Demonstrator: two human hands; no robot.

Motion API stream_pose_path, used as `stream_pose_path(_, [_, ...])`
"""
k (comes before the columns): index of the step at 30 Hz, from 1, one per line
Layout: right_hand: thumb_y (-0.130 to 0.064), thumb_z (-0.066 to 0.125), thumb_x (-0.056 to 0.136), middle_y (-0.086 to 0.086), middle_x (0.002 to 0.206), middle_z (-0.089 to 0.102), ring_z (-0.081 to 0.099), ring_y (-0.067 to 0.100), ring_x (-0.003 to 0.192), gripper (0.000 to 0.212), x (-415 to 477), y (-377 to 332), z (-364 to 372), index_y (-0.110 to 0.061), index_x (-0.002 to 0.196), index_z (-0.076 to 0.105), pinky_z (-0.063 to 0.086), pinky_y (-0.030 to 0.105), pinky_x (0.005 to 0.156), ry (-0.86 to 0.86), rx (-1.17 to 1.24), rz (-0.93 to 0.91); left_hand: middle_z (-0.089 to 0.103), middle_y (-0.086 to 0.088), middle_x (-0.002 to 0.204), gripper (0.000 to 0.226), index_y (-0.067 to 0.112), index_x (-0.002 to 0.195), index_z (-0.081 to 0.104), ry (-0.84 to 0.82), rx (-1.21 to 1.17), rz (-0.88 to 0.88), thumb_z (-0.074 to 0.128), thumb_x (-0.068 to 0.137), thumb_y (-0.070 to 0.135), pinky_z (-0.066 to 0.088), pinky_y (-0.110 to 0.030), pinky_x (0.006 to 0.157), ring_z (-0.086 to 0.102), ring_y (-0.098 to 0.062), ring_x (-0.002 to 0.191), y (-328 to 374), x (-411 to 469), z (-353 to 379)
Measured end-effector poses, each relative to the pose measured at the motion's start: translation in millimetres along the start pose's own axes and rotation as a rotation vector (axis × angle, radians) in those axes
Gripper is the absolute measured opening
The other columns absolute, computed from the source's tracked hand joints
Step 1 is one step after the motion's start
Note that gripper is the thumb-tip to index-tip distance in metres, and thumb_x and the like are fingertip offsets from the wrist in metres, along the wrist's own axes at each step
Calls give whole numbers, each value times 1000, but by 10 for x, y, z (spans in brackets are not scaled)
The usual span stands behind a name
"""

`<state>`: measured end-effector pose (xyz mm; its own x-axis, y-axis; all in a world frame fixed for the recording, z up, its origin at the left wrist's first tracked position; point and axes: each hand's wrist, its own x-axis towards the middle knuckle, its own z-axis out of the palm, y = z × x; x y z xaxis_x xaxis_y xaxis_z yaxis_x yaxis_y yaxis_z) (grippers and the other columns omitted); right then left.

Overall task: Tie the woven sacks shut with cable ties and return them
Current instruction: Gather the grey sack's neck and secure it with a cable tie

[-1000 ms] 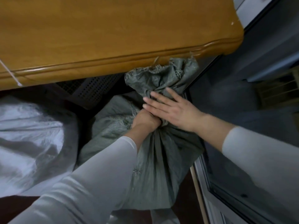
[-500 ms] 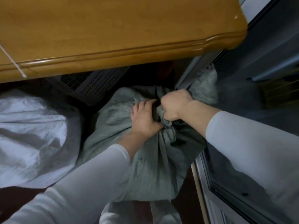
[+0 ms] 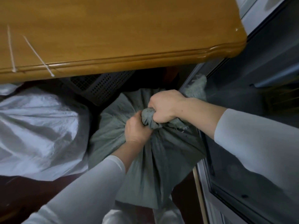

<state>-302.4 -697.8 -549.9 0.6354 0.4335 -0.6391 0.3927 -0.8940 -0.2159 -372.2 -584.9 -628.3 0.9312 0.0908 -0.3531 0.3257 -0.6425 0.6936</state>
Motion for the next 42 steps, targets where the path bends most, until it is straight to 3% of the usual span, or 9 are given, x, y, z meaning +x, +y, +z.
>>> stream_pose_path(13, [-22,52,73,0,69,56,54,21,65,8,156,-96,-97,-18,69,58,36,24,52,-22,118,164,67,-14,107,43,9,109,58,-53,17,48,73,74,28,46,-34,78,60,-33,102,13,179,-185])
stream_pose_path(16, [-13,54,60,5,64,55,55,26,64,3,167,-20,-98,-13,58,54,39,25,53,-104,140,233,56,-7,129,80,17,134,40,-136,65,86,77,67,39,39,-38,101,50,-27,122,7,124,-102])
stream_pose_path(19, [-9,57,53,8,63,52,50,25,59,3,127,52,-174,-9,54,54,38,26,52,-202,122,265,17,-5,154,134,17,148,-5,-194,117,172,81,53,54,5,-39,118,13,-21,143,107,-33,26])
stream_pose_path(21, [-9,60,53,7,64,48,44,23,59,9,137,59,-230,-8,53,51,34,28,53,-250,140,278,18,-3,155,142,23,147,-13,-197,-68,135,83,47,55,9,-41,120,14,-21,144,179,-62,122])
stream_pose_path(25, [-17,62,61,5,73,40,36,20,65,16,149,42,-285,-11,61,47,28,33,57,-330,276,318,54,-6,132,96,23,143,25,-34,-255,-39,74,61,28,43,-40,102,51,-24,123,234,25,265])
stream_pose_path(30, [-50,66,72,3,103,66,65,22,92,46,126,138,-367,-14,101,65,52,35,84,-255,634,355,61,-17,121,50,1,116,58,-74,-506,-147,62,73,27,41,-25,103,55,-24,118,395,191,265])
stream_pose_path(34, [-71,28,86,2,134,52,50,25,119,64,-34,295,-532,-26,120,59,39,41,100,32,879,416,56,-22,126,41,-13,116,56,25,-703,-317,61,80,6,37,-14,84,53,-23,117,357,291,239])
stream_pose_path(39, [-14,38,92,-1,77,61,59,17,69,31,-344,630,-137,-27,74,58,49,34,65,1059,1108,450,56,-2,124,91,4,127,50,-103,-859,-611,83,50,39,44,-29,97,57,-21,109,304,377,98])
stream_pose_path(42, [3,42,79,-3,71,58,60,23,66,34,-401,506,477,-26,69,56,48,33,62,1041,964,331,60,-8,120,90,7,127,48,-138,-863,-659,81,52,43,47,-44,98,61,-30,105,242,388,69])
